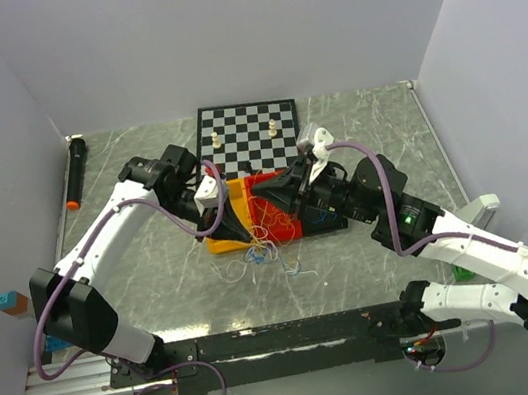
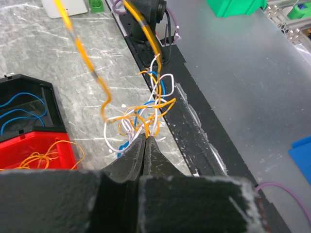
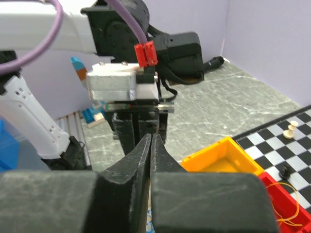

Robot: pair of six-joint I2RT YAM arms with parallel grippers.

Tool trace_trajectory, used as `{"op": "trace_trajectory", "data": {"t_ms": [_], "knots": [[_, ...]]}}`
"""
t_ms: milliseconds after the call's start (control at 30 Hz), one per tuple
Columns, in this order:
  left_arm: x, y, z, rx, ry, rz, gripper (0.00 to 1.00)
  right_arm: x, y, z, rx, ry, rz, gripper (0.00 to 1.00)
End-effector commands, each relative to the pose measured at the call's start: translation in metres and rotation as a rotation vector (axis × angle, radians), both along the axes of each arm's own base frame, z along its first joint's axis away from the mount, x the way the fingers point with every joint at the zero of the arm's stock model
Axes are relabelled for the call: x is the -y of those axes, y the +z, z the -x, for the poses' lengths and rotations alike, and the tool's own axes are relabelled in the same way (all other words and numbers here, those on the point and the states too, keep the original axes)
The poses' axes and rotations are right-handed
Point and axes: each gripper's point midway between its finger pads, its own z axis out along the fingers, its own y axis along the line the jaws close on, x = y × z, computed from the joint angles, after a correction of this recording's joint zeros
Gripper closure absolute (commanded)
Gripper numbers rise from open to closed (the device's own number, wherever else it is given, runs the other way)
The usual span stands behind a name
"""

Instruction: Untangle the cables

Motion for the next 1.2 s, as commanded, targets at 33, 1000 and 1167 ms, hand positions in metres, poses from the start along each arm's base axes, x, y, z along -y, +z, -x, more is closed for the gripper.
{"op": "trace_trajectory", "data": {"t_ms": [33,1000,1167], "knots": [[0.001,0.03,0.011,-0.006,-0.007,0.054,0.99,-0.005,-0.021,-0.002,-0.027,0.018,0.04,0.77],[-0.015,0.081,-0.027,-0.008,0.111,0.228,0.99,0.085,-0.082,0.057,-0.193,-0.033,0.032,0.41],[-0.018,0.094,-0.025,-0.013,0.116,0.265,0.99,0.088,-0.118,0.035,-0.232,-0.144,0.053,0.46]]}}
